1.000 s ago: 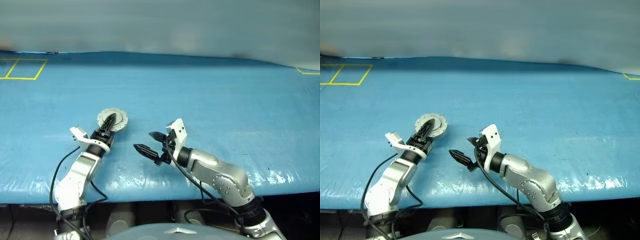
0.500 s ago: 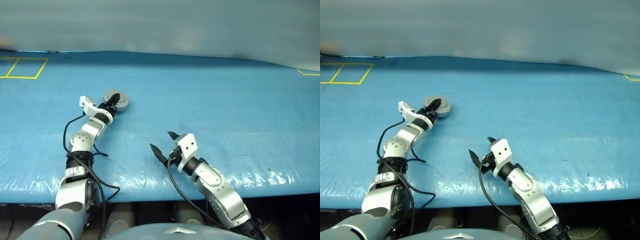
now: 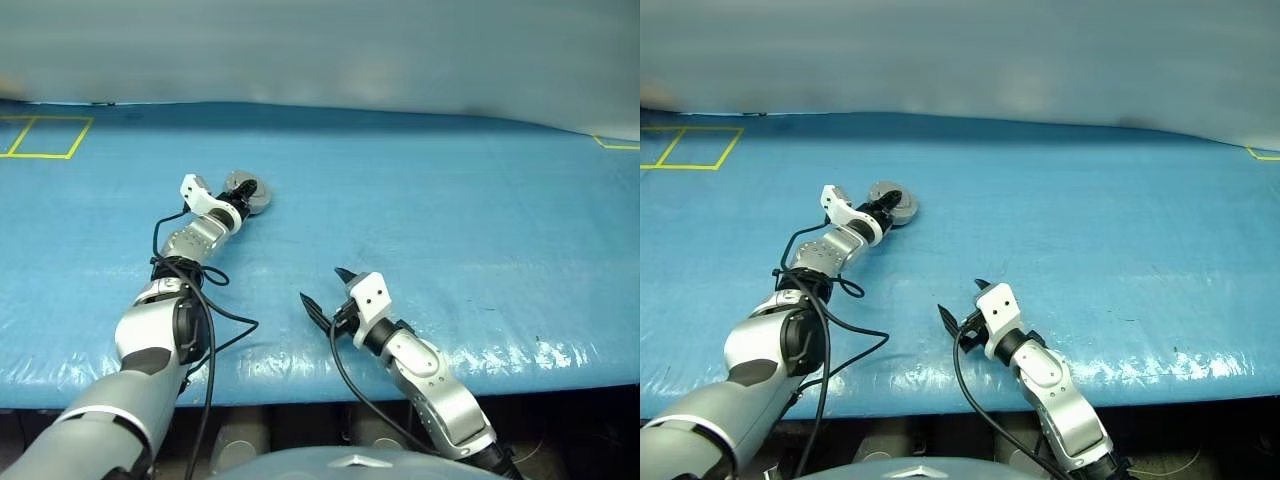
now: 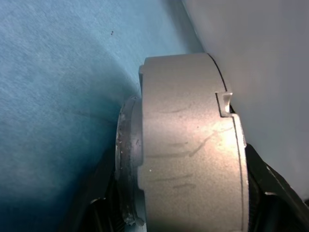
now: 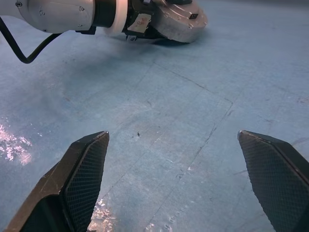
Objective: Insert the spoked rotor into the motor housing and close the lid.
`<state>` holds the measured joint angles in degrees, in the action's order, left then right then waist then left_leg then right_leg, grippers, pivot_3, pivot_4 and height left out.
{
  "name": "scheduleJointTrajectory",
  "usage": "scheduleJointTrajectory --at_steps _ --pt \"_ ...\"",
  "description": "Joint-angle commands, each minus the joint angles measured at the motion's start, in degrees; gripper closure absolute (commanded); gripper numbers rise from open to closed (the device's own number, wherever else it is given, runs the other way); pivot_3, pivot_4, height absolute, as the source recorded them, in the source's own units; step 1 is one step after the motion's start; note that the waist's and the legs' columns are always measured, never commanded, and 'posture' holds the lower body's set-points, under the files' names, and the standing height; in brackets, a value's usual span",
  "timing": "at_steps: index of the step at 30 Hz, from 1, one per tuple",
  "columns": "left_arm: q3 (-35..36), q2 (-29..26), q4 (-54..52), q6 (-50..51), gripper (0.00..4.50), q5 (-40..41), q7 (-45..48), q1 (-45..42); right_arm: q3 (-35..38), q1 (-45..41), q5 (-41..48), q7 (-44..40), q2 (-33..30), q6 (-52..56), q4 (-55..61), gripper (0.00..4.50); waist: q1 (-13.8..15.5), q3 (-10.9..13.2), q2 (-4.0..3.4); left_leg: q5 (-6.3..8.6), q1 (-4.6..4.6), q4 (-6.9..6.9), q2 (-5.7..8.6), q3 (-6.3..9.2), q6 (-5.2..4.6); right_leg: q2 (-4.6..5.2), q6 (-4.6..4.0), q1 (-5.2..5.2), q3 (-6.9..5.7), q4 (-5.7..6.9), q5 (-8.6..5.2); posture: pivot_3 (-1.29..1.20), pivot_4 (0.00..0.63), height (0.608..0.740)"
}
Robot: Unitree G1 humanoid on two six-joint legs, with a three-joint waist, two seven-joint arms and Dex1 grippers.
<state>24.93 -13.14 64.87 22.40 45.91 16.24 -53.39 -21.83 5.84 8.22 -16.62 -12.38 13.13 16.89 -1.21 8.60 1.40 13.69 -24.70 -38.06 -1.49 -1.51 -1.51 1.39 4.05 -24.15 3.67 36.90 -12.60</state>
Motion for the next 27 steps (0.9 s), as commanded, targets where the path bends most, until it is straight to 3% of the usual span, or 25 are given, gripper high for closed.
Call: scheduleJointTrajectory --at_steps 1,5,6,13,19,24,27 --pt "2.23 -0.53 -0.53 0.74 1.34 -1.01 -0.09 -1.9 0.57 -0.65 0.2 -0.81 0.87 0.26 2.44 0.0 -0.07 0.0 0.0 0.0 0.0 0.0 0.0 0.0 0.01 0.0 0.0 0.0 0.0 0.01 0.0 0.0 0.15 0.74" --pt "2.4 -1.52 -3.53 6.03 0.14 -2.75 -2.4 2.29 0.38 -1.39 1.17 -2.45 1.6 2.17 2.51 0.0 -0.36 -0.03 -0.03 0.0 0.17 -0.03 -0.01 0.02 0.01 0.0 0.01 0.13 0.0 0.04 0.0 0.0 0.15 0.74" --pt "2.52 -1.76 -5.34 8.0 0.02 -2.66 -2.94 3.93 0.22 -1.7 1.11 -2.9 1.7 2.38 2.43 0.0 -0.56 -0.04 -0.03 0.0 0.29 -0.02 -0.01 0.02 0.01 0.0 0.01 0.24 0.01 0.03 0.0 0.0 0.15 0.74" --pt "4.52 -1.58 -24.4 24.03 0.02 0.63 -8.72 17.62 -0.11 -4.04 1.96 -5.36 3.12 4.86 1.44 0.0 -1.7 -0.38 -0.04 0.01 1.23 0.18 -0.13 -0.08 0.03 0.03 -0.08 0.87 0.18 0.23 -0.05 0.0 0.15 0.74" --pt "0.13 -2.78 -46.86 34.95 0.02 1.03 -9.81 31.47 0.89 -5.17 3.39 -6.15 4.29 6.9 1.65 0.0 -2.2 -0.9 -0.02 0.02 1.73 0.23 -0.22 -0.16 0.06 0.14 -0.25 1.26 0.24 0.36 -0.14 0.0 0.15 0.74" --pt "-13.12 -8.44 -67.53 26.37 0.02 -8.02 -1.94 44.74 2.06 -4.32 2.14 -4.97 4.33 4.8 1.83 0.0 -2.3 -1.03 -0.05 0.05 2.16 0.4 -0.46 -0.31 0.12 0.22 -0.7 1.5 0.28 0.3 -0.41 0.0 0.15 0.74" --pt "-16.08 -8.55 -74.14 19.7 0.02 -12.4 -0.81 50.01 3.17 -3.06 1.38 -3.26 4.72 3.72 2.11 0.0 -1.96 -1.04 -0.05 0.07 2.13 0.5 -0.47 -0.38 0.16 0.34 -0.8 1.31 0.29 0.26 -0.45 0.0 0.15 0.74"
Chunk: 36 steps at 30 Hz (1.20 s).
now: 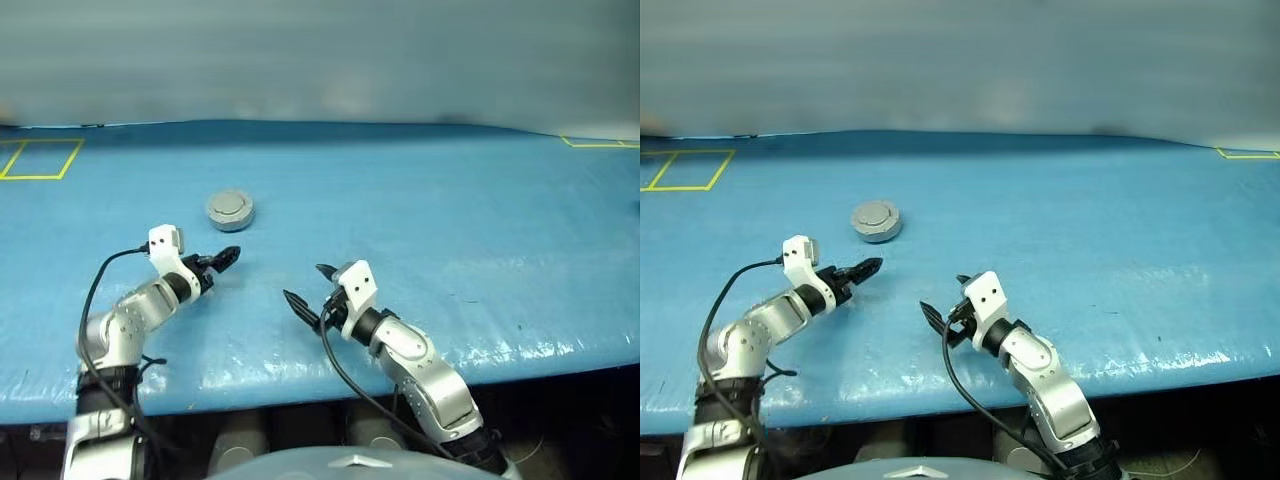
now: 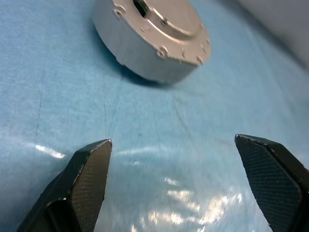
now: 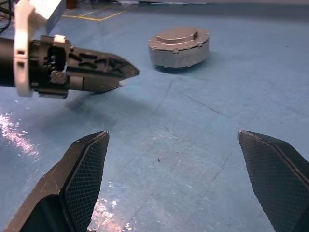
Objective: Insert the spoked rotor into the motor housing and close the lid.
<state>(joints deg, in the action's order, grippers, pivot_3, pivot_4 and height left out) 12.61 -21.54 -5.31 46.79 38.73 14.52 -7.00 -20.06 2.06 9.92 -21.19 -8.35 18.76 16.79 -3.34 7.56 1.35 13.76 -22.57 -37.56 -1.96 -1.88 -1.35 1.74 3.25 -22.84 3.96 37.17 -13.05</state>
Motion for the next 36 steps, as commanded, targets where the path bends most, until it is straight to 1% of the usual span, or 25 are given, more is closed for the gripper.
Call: scheduleJointTrajectory --at_steps 1,3,5,7,8,10,13,16,19,24,36 --pt "-5.3 -0.25 -6.13 -8.84 0.02 -7.82 1.9 5.67 1.82 1.29 -0.45 1.8 0.72 -2.03 2.59 0.0 0.38 0.0 0.01 0.01 -0.02 0.02 0.0 0.0 0.01 0.04 -0.04 -0.13 -0.02 -0.01 -0.02 0.0 0.15 0.74" --pt "-8.02 -0.11 -9.35 -17.49 0.02 -13.73 2.5 9.3 2.69 2.57 -0.13 2.52 0.87 -2.13 3.53 0.0 0.81 0.0 0.01 0.02 -0.11 0.19 -0.02 -0.05 0.03 0.38 -0.1 -0.32 -0.03 -0.13 -0.02 0.0 0.15 0.74" --pt "-10.11 -0.01 -10.75 -22.51 0.02 -18.62 1.55 11.72 3.0 3.7 -0.16 2.61 0.53 -2.25 4.29 0.0 1.28 0.0 0.02 0.01 -0.37 0.28 -0.02 -0.11 0.03 0.42 -0.14 -0.6 -0.01 -0.14 -0.02 0.0 0.15 0.74" --pt "-12.87 -0.67 -10.67 -28.58 0.02 -25.48 0.08 13.31 3.0 4.79 -0.38 2.55 0.06 -2.37 4.89 0.0 1.62 0.0 0.01 0.01 -0.69 0.33 -0.03 -0.12 0.02 0.42 -0.17 -0.69 -0.03 -0.16 -0.03 0.0 0.15 0.74" --pt "-13.38 0.12 -10.15 -32.79 0.02 -27.09 0.26 13.78 2.88 5.38 -0.57 2.57 -0.17 -2.42 5.12 0.0 1.89 0.0 0.02 0.0 -0.89 0.33 -0.03 -0.1 0.02 0.41 -0.17 -0.87 -0.06 -0.16 -0.03 0.0 0.15 0.74" --pt "-13.5 1.59 -8.5 -37.74 0.02 -28.46 0.45 14.2 2.25 6.35 -1.67 2.57 -0.77 -3.51 5.34 0.0 2.31 0.01 0.01 -0.01 -1.06 0.32 -0.04 -0.06 0.01 0.4 -0.18 -0.98 -0.14 -0.22 -0.03 0.0 0.15 0.74" --pt "-13.79 2.92 -6.93 -41.86 0.02 -29.31 1.84 14.07 1.63 7.31 -2.04 2.22 -1.11 -3.95 5.95 0.0 2.56 0.01 0.0 0.01 -1.09 0.31 -0.02 -0.08 -0.03 0.39 -0.17 -0.97 -0.16 -0.29 -0.03 0.0 0.15 0.74" --pt "-14.22 3.41 -6.14 -43.68 0.02 -30.3 2.96 13.95 1.37 7.97 -2.34 1.82 -1.4 -4.59 6.29 0.0 2.53 0.02 0.02 0.01 -1.07 0.25 -0.01 -0.1 -0.07 0.05 -0.15 -0.94 -0.15 -0.28 -0.04 0.0 0.15 0.74" --pt "-14.25 3.93 -6.44 -43.48 0.02 -28.84 5.13 14.45 1.67 8.33 -2.15 1.92 -1.27 -4.87 6.37 0.0 2.51 0.03 0.03 0.01 -1.06 0.2 -0.06 -0.09 -0.07 -0.03 -0.12 -0.91 -0.15 -0.26 -0.03 0.0 0.15 0.74" --pt "-14.55 4.28 -6.5 -43.08 0.02 -28.58 7.36 15.38 1.72 8.22 -2.28 2.19 -0.78 -5.55 6.26 0.0 2.46 0.03 0.03 0.01 -1.05 0.18 -0.1 -0.09 -0.08 -0.12 -0.11 -0.9 -0.15 -0.25 -0.03 0.0 0.15 0.74" --pt "-14.4 5.31 -7.12 -41.26 0.02 -29.24 6.77 16.27 1.87 7.28 -2.8 2.24 -0.45 -5.05 5.4 0.0 2.46 0.03 0.03 0.01 -1.04 0.14 -0.11 -0.08 -0.08 -0.13 -0.09 -0.86 -0.15 -0.25 -0.02 0.0 0.15 0.74"
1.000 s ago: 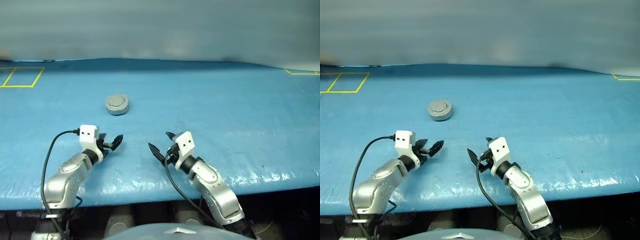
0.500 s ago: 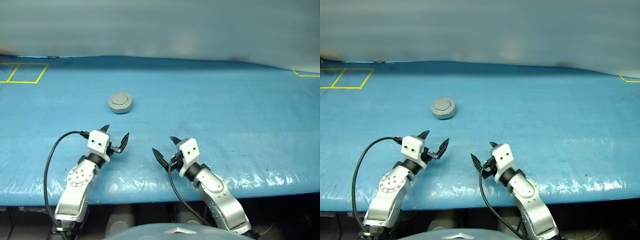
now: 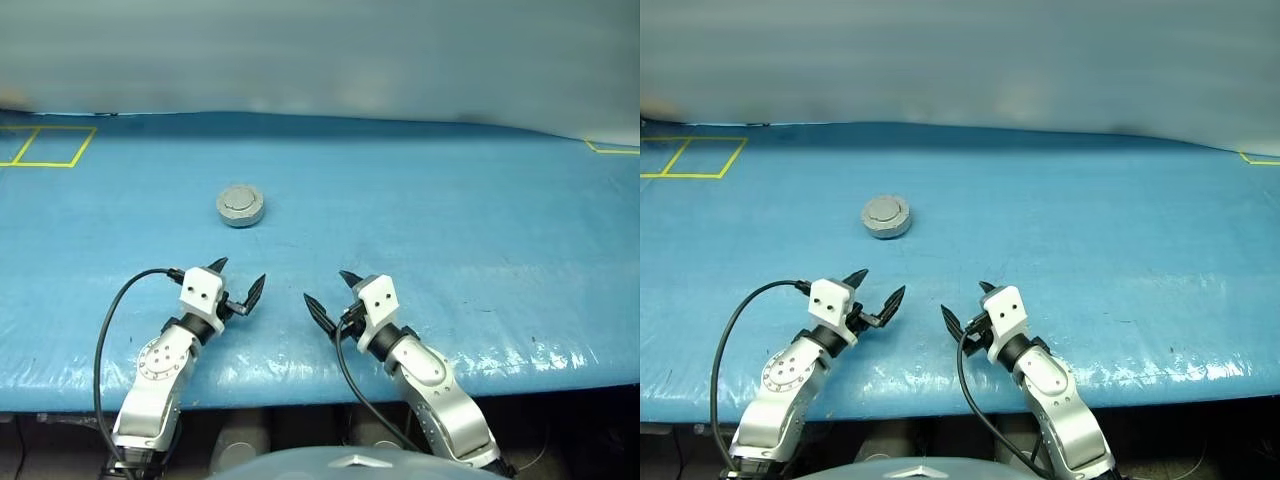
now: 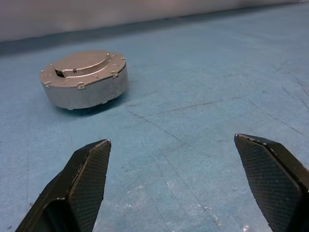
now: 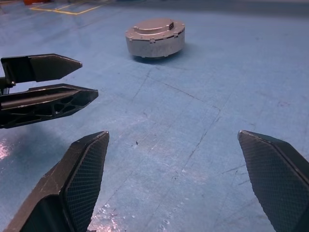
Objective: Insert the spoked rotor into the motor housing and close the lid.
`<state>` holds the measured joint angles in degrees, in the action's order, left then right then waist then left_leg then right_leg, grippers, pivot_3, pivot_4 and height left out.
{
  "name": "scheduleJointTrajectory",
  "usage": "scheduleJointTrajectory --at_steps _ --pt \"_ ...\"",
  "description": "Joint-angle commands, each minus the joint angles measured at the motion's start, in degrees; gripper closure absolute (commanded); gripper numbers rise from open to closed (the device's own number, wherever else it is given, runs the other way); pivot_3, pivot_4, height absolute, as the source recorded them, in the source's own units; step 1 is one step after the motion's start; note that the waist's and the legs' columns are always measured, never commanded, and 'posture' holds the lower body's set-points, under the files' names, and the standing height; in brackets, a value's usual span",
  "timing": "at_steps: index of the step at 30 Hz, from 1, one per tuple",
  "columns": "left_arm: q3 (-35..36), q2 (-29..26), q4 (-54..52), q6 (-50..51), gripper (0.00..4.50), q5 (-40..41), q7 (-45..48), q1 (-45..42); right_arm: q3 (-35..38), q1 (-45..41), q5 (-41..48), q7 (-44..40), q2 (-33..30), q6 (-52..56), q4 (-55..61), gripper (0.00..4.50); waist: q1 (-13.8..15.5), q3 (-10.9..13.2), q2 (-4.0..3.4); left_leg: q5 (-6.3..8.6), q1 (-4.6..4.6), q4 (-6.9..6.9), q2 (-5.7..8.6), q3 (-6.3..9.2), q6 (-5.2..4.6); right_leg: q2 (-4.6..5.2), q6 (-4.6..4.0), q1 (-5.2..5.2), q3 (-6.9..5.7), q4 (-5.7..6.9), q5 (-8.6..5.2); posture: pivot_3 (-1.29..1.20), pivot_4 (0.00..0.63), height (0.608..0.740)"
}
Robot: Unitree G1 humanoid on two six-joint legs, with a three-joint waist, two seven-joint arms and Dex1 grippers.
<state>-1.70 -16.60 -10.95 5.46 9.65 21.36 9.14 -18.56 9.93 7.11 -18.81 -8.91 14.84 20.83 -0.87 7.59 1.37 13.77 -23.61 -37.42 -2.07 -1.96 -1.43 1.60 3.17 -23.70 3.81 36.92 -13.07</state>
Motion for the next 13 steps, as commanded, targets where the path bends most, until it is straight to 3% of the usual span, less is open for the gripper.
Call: scheduleJointTrajectory --at_steps 1,13 --pt "-0.17 0.44 -1.68 0.19 0.02 -0.3 -0.14 0.23 0.33 -0.62 0.03 -0.18 0.09 -1.07 1.39 0.0 0.0 0.0 0.0 0.0 0.0 -0.01 0.0 0.0 0.0 0.0 0.0 0.0 0.0 0.0 0.0 0.0 0.15 0.74" --pt "-0.01 0.91 -2.3 0.35 0.02 -0.51 0.02 0.41 0.21 -1.29 -0.06 -0.62 -0.21 -0.88 1.22 0.0 0.0 0.0 0.0 0.0 0.0 -0.03 -0.01 0.0 0.0 -0.02 0.0 0.01 0.0 0.01 0.0 0.0 0.15 0.74"
